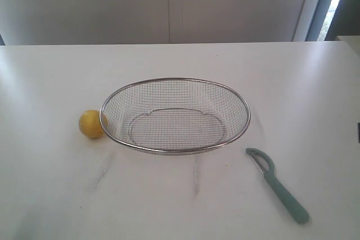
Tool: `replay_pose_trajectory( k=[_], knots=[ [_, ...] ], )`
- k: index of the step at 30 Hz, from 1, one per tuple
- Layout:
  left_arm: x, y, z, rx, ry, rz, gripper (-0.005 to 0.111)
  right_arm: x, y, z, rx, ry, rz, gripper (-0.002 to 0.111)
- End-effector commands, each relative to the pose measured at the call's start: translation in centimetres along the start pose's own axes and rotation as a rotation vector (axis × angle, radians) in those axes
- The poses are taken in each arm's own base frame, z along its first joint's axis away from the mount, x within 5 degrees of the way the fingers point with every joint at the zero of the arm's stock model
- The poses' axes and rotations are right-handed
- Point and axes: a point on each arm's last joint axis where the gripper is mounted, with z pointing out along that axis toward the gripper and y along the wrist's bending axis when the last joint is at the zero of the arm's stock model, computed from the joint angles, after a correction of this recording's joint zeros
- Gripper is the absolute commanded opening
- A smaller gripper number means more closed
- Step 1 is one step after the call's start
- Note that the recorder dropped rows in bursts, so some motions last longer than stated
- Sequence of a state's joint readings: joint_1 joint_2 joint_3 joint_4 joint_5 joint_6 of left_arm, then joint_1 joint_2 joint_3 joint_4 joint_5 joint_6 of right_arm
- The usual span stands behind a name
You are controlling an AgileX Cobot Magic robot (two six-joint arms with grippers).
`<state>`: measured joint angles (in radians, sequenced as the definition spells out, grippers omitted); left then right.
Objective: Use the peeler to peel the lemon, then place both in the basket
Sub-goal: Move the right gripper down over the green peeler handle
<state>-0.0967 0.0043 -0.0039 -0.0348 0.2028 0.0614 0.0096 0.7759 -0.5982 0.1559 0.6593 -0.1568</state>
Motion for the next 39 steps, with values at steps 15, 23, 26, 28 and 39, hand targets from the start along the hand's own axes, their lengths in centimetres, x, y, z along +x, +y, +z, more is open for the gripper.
replay_pose_trajectory(
  k=[15,23,26,28,39],
  knots=[
    [0.1,-0.1,0.0,0.007,-0.002,-0.004,0.000,0.6,6.6,4.7,-0.492,0.165,-0.450,0.000],
    [0.1,-0.1,0.0,0.007,-0.002,-0.004,0.000,1.0,6.3,4.7,-0.468,0.222,-0.413,0.000],
    [0.1,-0.1,0.0,0.007,-0.002,-0.004,0.000,1.3,5.9,4.9,-0.399,0.266,-0.403,0.000],
    [0.1,-0.1,0.0,0.007,-0.002,-0.004,0.000,1.4,5.7,5.0,-0.346,0.283,-0.412,0.000],
    [0.1,-0.1,0.0,0.007,-0.002,-0.004,0.000,0.8,4.8,5.4,-0.175,0.245,-0.316,0.000]
  ],
)
